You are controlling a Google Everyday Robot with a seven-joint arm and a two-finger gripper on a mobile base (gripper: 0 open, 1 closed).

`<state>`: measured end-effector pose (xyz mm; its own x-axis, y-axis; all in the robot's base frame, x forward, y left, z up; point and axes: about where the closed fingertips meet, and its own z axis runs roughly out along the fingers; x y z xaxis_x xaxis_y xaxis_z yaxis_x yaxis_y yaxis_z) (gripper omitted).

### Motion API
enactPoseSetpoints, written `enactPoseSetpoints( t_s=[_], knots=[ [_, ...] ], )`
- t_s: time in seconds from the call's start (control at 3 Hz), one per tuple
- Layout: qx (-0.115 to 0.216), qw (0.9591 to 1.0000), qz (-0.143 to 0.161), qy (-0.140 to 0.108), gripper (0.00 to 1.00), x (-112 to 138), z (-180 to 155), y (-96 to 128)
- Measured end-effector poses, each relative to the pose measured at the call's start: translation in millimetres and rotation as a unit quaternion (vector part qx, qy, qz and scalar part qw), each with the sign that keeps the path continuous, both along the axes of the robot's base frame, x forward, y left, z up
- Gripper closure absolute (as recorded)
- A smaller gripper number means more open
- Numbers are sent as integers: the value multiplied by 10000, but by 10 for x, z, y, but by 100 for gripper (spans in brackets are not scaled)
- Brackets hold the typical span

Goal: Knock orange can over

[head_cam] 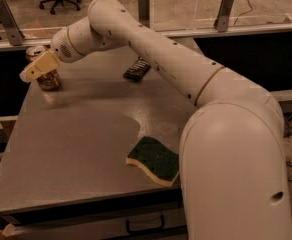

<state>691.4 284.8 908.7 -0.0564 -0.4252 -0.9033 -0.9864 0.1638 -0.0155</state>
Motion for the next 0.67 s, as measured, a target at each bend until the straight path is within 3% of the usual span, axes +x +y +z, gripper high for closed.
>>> enactPoseSetpoints(
  t_s=[0.33, 0.67],
  knots=[
    [164, 9991, -134, 368, 18, 70, -91, 102],
    [323, 9978, -219, 532, 40, 97, -80, 58]
  ],
)
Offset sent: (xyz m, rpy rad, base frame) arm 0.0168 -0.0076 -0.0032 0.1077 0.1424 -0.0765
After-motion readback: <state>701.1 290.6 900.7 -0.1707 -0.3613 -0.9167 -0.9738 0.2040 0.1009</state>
